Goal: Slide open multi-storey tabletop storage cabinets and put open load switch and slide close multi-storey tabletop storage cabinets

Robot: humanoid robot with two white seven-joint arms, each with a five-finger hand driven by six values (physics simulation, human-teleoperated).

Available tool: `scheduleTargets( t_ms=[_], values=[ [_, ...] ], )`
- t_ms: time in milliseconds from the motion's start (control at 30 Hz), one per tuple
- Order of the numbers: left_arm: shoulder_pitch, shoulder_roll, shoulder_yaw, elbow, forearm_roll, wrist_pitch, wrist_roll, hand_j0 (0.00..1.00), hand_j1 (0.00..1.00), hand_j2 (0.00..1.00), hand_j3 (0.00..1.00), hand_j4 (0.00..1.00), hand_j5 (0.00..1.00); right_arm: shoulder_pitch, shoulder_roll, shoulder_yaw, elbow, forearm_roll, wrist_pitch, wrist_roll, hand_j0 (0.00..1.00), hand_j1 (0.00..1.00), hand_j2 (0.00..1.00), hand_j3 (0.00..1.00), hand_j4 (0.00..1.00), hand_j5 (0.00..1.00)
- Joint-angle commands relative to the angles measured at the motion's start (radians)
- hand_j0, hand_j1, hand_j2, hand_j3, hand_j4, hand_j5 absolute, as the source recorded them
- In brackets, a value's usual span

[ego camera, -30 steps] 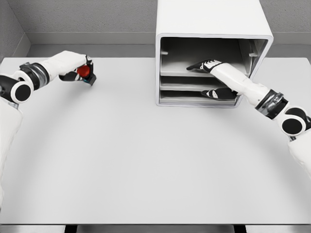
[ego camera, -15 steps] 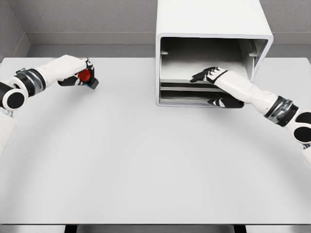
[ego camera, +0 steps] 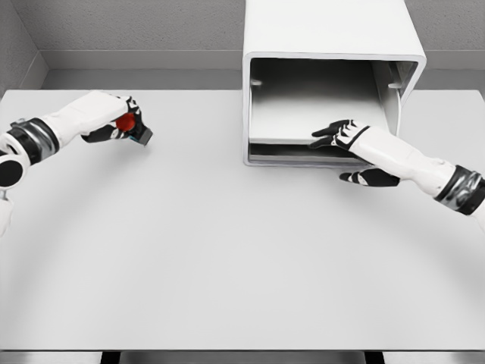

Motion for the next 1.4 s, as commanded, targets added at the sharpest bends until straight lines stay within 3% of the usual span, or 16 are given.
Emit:
scheduleTargets(
  t_ms=[0,133,467,600,900,1100,1267,1367],
  values=[
    [0.002,0.017,0.011,-0.023,0.019,0.002,0.001,0.30,0.30,0.30,0.30,0.30,0.30,0.002,-0.017,-0.001,-0.017,-0.012,0.002,-0.001,0.82,0.82,0.82,0.82,0.82,0.82],
    [0.028,0.023,0.029,-0.066,0.036,0.002,0.001,0.30,0.30,0.30,0.30,0.30,0.30,0.021,-0.028,-0.003,-0.057,-0.012,0.002,-0.001,0.82,0.82,0.82,0.82,0.82,0.82],
    [0.055,0.024,0.064,-0.087,0.072,-0.043,0.001,0.30,0.30,0.30,0.30,0.30,0.30,0.044,-0.045,-0.008,-0.088,-0.026,0.002,-0.003,0.82,0.82,0.82,0.82,0.82,0.82],
    [0.080,0.024,0.086,-0.118,0.073,-0.086,0.001,0.30,0.30,0.30,0.30,0.30,0.30,0.101,-0.056,-0.064,-0.140,-0.026,0.002,-0.001,0.82,0.82,0.82,0.82,0.82,0.82],
    [0.120,0.032,0.119,-0.171,0.131,-0.133,0.001,0.30,0.30,0.30,0.30,0.30,0.30,0.121,-0.079,-0.104,-0.189,-0.049,0.002,-0.001,0.83,0.83,0.83,0.83,0.83,0.83],
    [0.135,0.030,0.147,-0.208,0.159,-0.169,0.001,0.30,0.30,0.30,0.30,0.30,0.30,0.196,-0.100,-0.207,-0.240,-0.056,0.002,-0.003,0.83,0.83,0.83,0.83,0.83,0.83],
    [0.149,0.030,0.152,-0.239,0.184,-0.182,0.001,0.30,0.30,0.30,0.30,0.30,0.30,0.250,-0.100,-0.302,-0.243,-0.058,0.002,-0.003,0.72,0.72,0.72,0.72,0.72,0.72],
    [0.150,0.030,0.152,-0.253,0.214,-0.193,0.001,0.30,0.30,0.30,0.30,0.30,0.30,0.279,-0.119,-0.348,-0.243,-0.069,0.002,-0.003,0.70,0.70,0.70,0.70,0.70,0.70]
  ],
)
